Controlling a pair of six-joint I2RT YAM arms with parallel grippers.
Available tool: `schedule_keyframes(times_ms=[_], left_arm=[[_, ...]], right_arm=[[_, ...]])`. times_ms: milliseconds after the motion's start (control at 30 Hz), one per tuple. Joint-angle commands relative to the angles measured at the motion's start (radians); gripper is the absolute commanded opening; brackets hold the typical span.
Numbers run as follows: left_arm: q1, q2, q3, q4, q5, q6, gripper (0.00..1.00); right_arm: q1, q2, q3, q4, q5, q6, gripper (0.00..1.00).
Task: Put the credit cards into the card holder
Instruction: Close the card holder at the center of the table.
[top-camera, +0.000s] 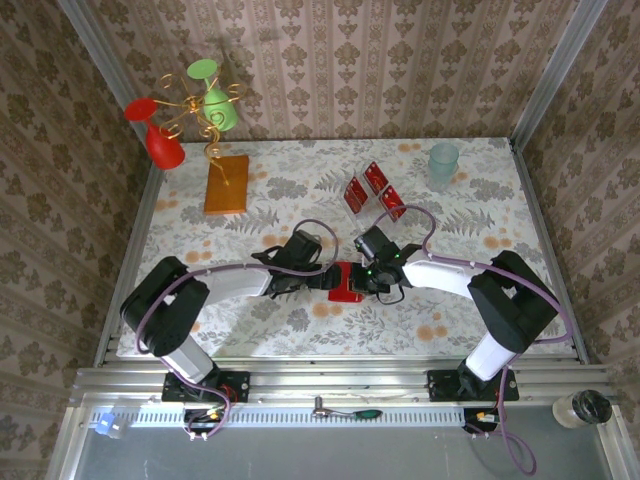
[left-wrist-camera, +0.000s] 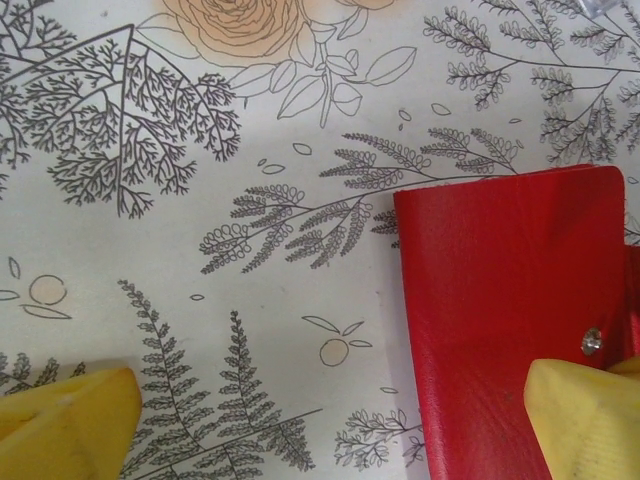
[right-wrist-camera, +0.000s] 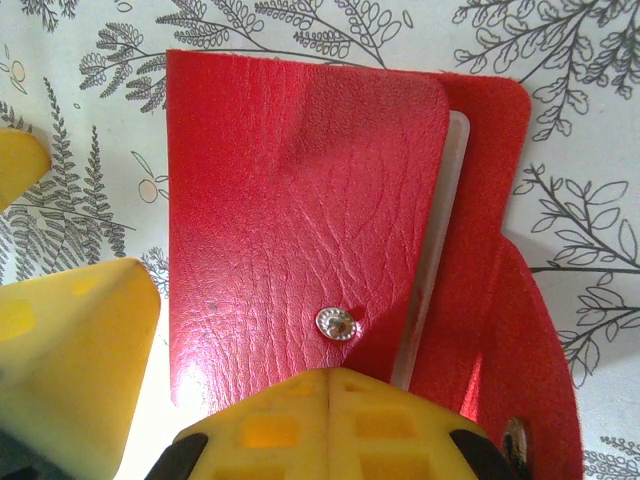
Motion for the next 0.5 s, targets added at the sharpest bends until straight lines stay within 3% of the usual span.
schedule_keyframes(times_ms=[0,300,367,467], left_arm=[[-0.014,0.020,0.030,-0.004,-0.020,0.021,1.00],[-0.053,0.052,0.051,-0.060,-0.075,0.046,1.00],[-0.062,0.060,0.053,-0.071,-0.083,0.049,1.00],[-0.074,0.073,0.067,-0.110,-0.110,0.053,1.00]], right_arm=[[-0.005,-0.021,-0.012,-0.009,0.018,0.011,0.03],[-0.021,-0.051,0.001,-0.033,0.011,-0.001,0.04],[-0.039,-0.091,0.006,-0.052,0.013,-0.006,0.07],[-0.081,-0.168,0.022,-0.101,0.021,-0.021,0.22]])
